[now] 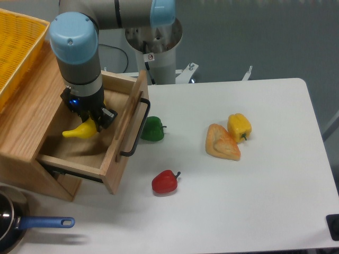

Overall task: Place the banana in the top drawer
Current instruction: 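Hold the banana low inside the drawer, adjusting its position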

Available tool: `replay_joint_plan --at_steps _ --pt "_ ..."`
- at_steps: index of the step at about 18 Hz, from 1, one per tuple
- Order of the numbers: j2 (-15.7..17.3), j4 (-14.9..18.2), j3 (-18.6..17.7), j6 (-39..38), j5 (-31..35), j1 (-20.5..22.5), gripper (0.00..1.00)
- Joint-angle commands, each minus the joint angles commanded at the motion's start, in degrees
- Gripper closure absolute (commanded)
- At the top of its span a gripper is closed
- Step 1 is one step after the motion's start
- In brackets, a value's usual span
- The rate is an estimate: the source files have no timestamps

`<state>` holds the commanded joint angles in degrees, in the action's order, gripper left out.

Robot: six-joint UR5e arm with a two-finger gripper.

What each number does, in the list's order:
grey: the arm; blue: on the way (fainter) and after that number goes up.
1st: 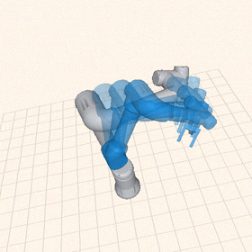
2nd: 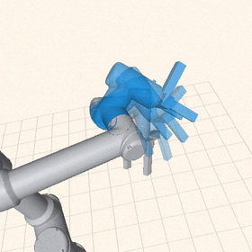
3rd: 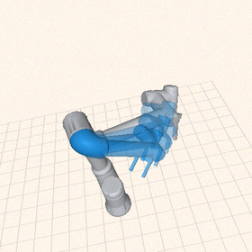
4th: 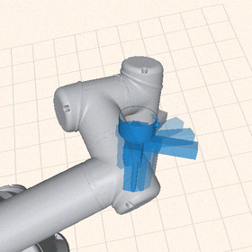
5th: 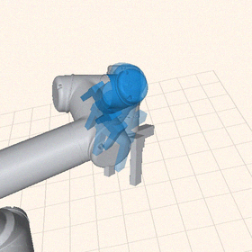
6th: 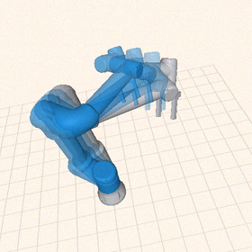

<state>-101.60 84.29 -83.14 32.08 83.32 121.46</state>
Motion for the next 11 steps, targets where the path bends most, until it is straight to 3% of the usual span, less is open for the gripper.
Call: replay_joint_plan --at_steps 11 --pt "0.0 -0.2 0.0 0.3 0.1 0.5 0.54"
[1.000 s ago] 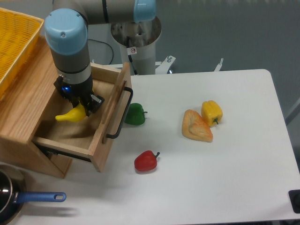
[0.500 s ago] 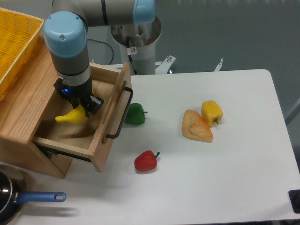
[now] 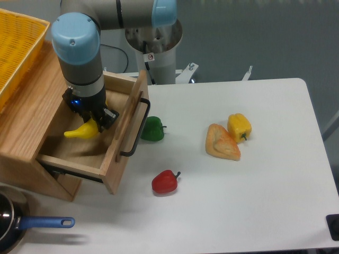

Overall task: Place the banana in the top drawer
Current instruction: 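Hold the banana low inside the drawer, adjusting its position, then open the gripper to release the banana onto the drawer floor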

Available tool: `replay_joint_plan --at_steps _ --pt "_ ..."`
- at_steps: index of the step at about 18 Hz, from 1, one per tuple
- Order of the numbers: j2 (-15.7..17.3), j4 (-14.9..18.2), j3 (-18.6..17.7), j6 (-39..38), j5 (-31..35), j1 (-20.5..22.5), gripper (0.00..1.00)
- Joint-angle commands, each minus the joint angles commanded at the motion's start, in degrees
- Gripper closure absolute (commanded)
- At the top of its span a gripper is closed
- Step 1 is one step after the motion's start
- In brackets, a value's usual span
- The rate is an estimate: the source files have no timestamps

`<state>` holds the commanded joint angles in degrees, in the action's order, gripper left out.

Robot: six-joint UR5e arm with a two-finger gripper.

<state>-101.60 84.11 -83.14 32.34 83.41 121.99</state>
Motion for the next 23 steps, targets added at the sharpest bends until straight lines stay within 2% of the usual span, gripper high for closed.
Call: replay_joint_plan --at_steps 23 --pt "0.2 0.0 -0.1 1.6 0.1 1.0 0.52"
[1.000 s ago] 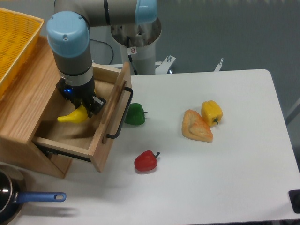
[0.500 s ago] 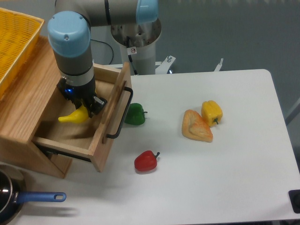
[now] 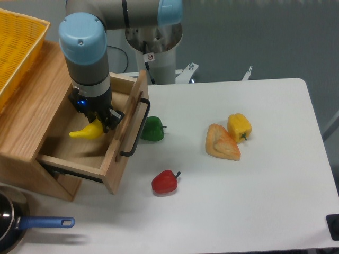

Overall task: Place the banana in the top drawer
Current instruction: 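Open the gripper to release the banana onto the drawer floor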

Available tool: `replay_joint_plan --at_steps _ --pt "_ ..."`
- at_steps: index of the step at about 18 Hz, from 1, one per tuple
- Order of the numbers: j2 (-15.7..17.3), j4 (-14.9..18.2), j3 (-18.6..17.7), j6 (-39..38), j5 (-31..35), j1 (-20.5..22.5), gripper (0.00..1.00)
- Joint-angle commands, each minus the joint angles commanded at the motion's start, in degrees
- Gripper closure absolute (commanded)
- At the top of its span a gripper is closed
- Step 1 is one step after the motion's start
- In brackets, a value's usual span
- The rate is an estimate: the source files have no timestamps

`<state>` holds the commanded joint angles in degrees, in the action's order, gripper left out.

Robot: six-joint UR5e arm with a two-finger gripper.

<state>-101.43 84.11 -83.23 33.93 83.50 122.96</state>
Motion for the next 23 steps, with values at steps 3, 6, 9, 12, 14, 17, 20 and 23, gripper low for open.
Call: replay_joint_plan --at_steps 3,6,9,12,14,17,20,23 --pt "-0.1 0.0 0.0 0.0 0.0 0.0 0.52" --pt "-0.3 -0.1 0.0 0.1 0.0 0.0 0.52" --pt "-0.2 -0.1 0.0 0.0 0.0 0.0 0.51" --pt "0.1 0.1 0.0 0.1 -0.1 0.0 0.5" --pt "0.3 0.1 0.1 0.1 0.0 0.1 0.43" --pt "0.5 0.0 0.3 0.3 -0.1 1.0 0.4" --pt "1.9 0.3 0.4 2.5 0.0 2.0 0.39" --pt "3.2 0.7 0.4 3.2 0.0 2.8 0.39"
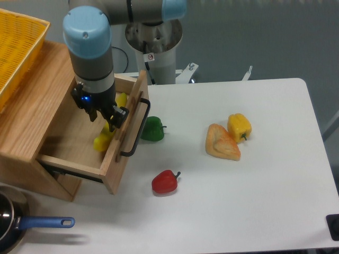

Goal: Place the banana in the top drawer

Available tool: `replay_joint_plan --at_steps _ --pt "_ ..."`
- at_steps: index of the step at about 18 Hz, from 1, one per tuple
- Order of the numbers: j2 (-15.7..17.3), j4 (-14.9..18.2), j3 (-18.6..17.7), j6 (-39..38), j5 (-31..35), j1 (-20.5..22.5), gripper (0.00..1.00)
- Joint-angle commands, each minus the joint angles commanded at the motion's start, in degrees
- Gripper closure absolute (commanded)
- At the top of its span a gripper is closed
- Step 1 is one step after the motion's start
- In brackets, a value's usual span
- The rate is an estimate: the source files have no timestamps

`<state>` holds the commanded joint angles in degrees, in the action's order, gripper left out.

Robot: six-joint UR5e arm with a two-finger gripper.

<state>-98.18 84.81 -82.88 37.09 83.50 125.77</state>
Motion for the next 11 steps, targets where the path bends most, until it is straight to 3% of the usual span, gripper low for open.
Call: replay_joint_plan --at_steps 11 --pt "3.8 2.7 -0.4 6.7 -0.4 5.3 0.39"
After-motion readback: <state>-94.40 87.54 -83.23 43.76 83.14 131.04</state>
